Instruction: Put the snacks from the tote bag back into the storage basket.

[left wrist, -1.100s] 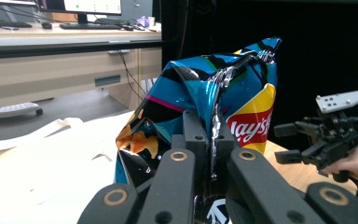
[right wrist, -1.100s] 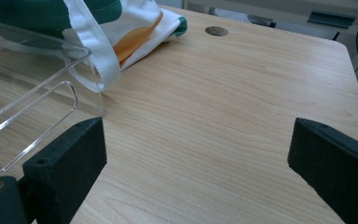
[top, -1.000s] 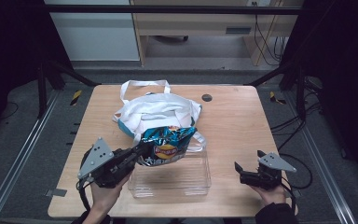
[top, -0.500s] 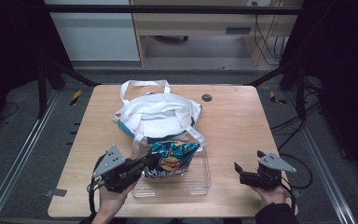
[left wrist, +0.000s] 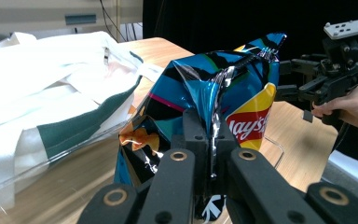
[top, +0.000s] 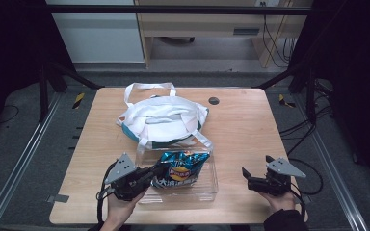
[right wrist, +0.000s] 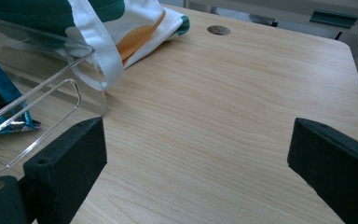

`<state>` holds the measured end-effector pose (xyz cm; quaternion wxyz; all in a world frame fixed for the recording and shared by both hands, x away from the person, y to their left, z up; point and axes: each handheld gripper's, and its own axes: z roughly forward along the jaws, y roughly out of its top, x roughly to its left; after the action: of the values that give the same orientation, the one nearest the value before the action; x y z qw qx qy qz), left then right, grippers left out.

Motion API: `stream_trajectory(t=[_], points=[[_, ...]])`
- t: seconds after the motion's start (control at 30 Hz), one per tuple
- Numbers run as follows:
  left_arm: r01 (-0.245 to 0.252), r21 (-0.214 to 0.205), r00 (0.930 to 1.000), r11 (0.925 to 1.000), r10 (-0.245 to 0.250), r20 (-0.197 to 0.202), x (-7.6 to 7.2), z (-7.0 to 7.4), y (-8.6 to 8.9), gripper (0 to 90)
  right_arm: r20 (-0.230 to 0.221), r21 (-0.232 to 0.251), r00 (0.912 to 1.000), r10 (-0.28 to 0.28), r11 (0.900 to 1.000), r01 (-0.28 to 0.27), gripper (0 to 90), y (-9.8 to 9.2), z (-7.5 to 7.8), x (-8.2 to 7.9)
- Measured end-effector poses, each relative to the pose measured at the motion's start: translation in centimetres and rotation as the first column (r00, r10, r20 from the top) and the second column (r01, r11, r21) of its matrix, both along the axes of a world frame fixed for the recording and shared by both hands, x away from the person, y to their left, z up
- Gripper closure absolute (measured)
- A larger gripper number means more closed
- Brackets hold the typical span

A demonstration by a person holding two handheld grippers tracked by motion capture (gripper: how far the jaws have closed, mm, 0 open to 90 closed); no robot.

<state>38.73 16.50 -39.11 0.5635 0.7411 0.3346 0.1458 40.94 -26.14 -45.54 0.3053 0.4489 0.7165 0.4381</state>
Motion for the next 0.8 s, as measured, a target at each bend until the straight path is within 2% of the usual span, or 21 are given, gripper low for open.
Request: stream_trajectory(t=[0.13,0.4,0.8], points=[[-0.012,-0.01,0.9996,0.9999,0.012,-0.025,0.5,-0.3,0.2,89.2,-0.002,0.001,1.0,0.001,1.0,-0.001,4.8,0.0,0.0,0.0],[-0.038,-0.009,0.9985,0.9992,0.038,-0.039,1.4,-0.2,0.3,88.8,-0.001,-0.006,1.0,0.003,1.0,-0.003,4.8,0.0,-0.1,0.1],[-0.077,-0.009,0.9945,0.997,0.077,-0.071,4.0,-0.1,0.4,88.1,-0.005,-0.012,1.0,0.001,0.9999,-0.001,4.8,0.1,-0.1,0.1]])
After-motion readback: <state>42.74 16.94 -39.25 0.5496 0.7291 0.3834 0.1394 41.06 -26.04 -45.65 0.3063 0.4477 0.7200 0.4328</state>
